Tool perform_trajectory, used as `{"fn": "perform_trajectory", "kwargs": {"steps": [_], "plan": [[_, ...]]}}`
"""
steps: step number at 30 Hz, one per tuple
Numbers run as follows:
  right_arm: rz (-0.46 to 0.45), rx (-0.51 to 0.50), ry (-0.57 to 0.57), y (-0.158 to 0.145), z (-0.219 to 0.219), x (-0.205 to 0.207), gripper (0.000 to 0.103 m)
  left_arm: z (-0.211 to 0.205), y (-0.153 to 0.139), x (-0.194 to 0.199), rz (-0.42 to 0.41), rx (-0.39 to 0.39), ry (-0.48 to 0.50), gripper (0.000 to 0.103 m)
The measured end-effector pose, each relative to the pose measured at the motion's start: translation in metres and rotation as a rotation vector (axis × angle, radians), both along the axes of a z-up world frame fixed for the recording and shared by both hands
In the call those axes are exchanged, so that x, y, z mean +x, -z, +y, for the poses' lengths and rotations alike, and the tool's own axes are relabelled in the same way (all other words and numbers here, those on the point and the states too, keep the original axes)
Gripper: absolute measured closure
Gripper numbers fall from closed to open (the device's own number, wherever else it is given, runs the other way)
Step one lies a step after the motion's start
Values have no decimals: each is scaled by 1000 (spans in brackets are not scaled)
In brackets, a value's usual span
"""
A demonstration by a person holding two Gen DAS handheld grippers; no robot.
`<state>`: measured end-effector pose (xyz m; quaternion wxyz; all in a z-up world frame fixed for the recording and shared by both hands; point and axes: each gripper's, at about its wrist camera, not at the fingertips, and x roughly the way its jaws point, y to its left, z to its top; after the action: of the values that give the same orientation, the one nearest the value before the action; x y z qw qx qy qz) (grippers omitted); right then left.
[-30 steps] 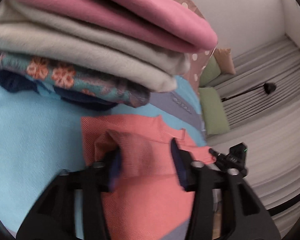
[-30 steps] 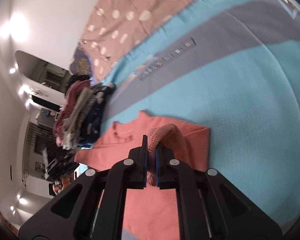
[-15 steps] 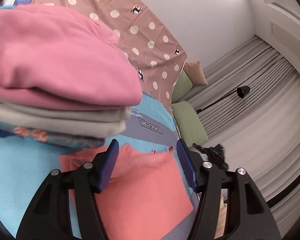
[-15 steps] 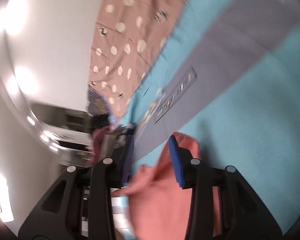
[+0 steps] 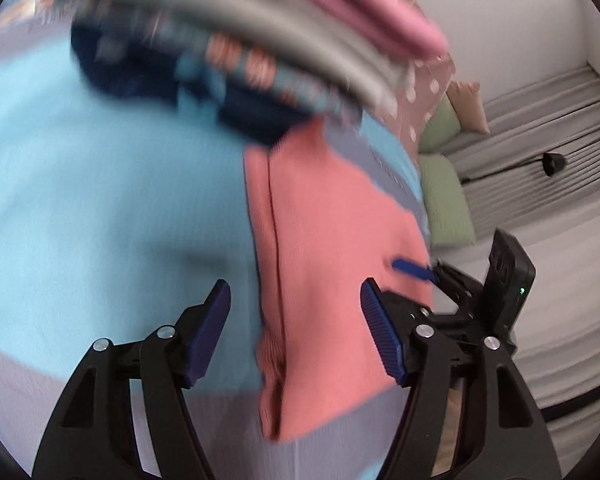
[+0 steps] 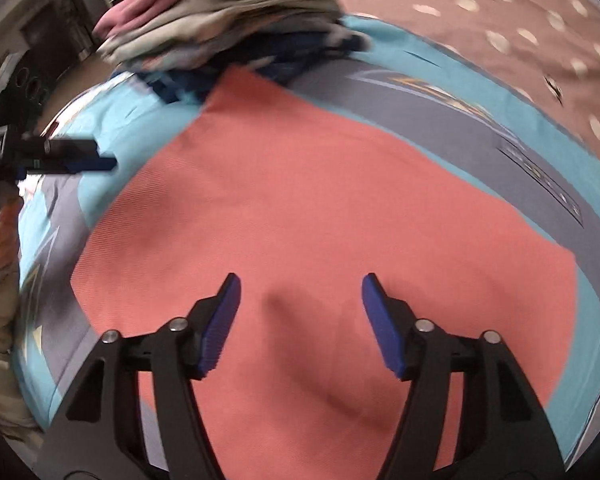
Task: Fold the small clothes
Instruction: 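Grasp the folded shirt edge with the right tool while the left tool grasps it too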
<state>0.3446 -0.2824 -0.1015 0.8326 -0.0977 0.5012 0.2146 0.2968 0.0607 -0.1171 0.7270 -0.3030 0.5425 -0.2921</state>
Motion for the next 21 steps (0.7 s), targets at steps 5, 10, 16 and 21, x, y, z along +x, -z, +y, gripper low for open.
{"fn": "perform_trajectory", "kwargs": {"steps": [5, 10, 16, 21], "plan": [[-238, -126, -107, -2, 44, -82, 17, 9, 28, -17, 145, -159, 52, 27], [-325, -240, -304, 27, 117, -141, 17, 16, 36, -20, 156, -217, 40, 27], [-545, -580, -312, 55, 187, -154, 19, 33, 33, -25, 143, -266, 45, 25], [-653, -848, -257, 82, 223, -153, 89, 51, 45, -19, 159, -312, 26, 24]]}}
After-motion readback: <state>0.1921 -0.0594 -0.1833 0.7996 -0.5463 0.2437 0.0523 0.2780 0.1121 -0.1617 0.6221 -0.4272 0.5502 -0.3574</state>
